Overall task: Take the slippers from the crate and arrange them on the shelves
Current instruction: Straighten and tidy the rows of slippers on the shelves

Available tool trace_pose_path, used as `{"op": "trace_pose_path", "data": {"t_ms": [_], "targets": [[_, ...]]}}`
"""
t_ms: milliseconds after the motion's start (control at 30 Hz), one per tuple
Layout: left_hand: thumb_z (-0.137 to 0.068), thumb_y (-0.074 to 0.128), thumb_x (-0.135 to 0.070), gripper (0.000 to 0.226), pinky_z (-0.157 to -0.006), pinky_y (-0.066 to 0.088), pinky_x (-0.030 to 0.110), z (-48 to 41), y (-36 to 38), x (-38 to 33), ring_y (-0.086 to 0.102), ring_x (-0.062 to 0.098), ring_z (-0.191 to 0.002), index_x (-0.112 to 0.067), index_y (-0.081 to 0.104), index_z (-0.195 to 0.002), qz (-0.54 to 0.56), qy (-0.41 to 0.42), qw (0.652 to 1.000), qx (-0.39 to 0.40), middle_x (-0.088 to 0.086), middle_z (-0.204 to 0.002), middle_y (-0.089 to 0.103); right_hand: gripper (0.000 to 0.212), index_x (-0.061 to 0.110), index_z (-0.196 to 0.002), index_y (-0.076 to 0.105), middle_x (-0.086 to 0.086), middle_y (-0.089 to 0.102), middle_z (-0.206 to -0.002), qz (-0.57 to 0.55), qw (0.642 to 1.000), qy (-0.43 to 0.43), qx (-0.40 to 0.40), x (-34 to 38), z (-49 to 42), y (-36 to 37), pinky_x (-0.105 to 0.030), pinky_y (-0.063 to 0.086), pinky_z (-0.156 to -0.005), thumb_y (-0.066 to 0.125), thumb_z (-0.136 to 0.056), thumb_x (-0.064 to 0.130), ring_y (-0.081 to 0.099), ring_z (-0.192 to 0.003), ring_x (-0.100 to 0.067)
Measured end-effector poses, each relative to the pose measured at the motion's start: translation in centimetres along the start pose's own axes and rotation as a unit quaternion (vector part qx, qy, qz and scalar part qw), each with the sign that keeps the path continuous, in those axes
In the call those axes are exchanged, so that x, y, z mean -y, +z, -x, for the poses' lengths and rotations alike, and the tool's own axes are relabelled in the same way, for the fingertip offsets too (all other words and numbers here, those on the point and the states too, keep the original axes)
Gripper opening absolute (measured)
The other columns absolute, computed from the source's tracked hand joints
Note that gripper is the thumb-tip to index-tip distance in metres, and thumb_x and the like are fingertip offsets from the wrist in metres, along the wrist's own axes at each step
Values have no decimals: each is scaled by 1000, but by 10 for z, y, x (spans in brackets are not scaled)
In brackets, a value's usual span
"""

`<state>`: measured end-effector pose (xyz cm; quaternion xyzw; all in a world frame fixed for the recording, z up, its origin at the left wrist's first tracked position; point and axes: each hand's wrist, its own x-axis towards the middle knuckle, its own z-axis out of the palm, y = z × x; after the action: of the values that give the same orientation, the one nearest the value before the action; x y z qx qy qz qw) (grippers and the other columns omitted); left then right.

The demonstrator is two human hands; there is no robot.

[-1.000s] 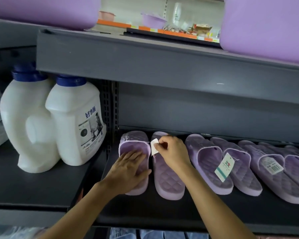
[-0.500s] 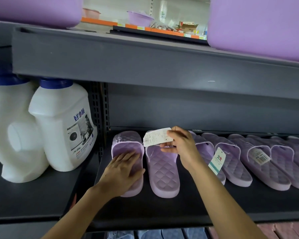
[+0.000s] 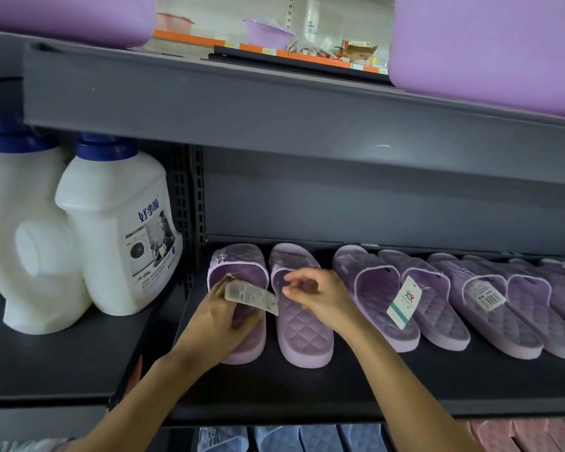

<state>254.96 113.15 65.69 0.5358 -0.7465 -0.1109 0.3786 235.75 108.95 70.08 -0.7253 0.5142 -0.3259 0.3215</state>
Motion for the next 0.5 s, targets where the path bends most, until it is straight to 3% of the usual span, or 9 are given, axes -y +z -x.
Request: {"op": "trace_pose_path", "data": {"t_ms": [100,233,300,400,500], "targets": [[-79,46,-51,57,-106,37,34,5,1,8,47,15,-123,-16,55,-123,-51,41,998,21,-2,-125,54,13,16,-96,69,11,65,-82,-12,997,-18,-79,-10,5,-3,-14,48,-71,67,-84,17,59,-78,-6],[-80,41,-56,69,-113,24,42,10,4,16,39,23,-133,-12,49,-133,-126,60,989,48,9,-138,49,21,11,-100,67,2,68,-97,112,980,-80,-141,-27,19,0,-2,39,-70,61,-85,26,61,-84,-7],[-80,40,-54,68,-113,25,35,9,3,14,39,18,-132,-13,49,-133,-125,60,988,61,6,-137,50,38,10,-101,66,-1,66,-100,164,969,-114,-145,-32,26,6,-8,41,-75,51,-82,39,63,-89,-15],[-80,45,-49,60,-109,28,25,9,3,12,46,16,-124,-13,53,-128,-113,59,990,60,6,-129,57,44,10,-104,63,-5,63,-105,198,955,-140,-172,-39,34,17,-30,52,-78,50,-77,42,62,-93,-23],[-80,45,-50,61,-108,31,30,12,3,12,49,21,-125,-13,55,-127,-98,46,992,59,7,-130,56,40,14,-101,59,-1,61,-102,201,945,-146,-211,-44,38,22,-31,50,-76,54,-73,41,55,-93,-16]]}}
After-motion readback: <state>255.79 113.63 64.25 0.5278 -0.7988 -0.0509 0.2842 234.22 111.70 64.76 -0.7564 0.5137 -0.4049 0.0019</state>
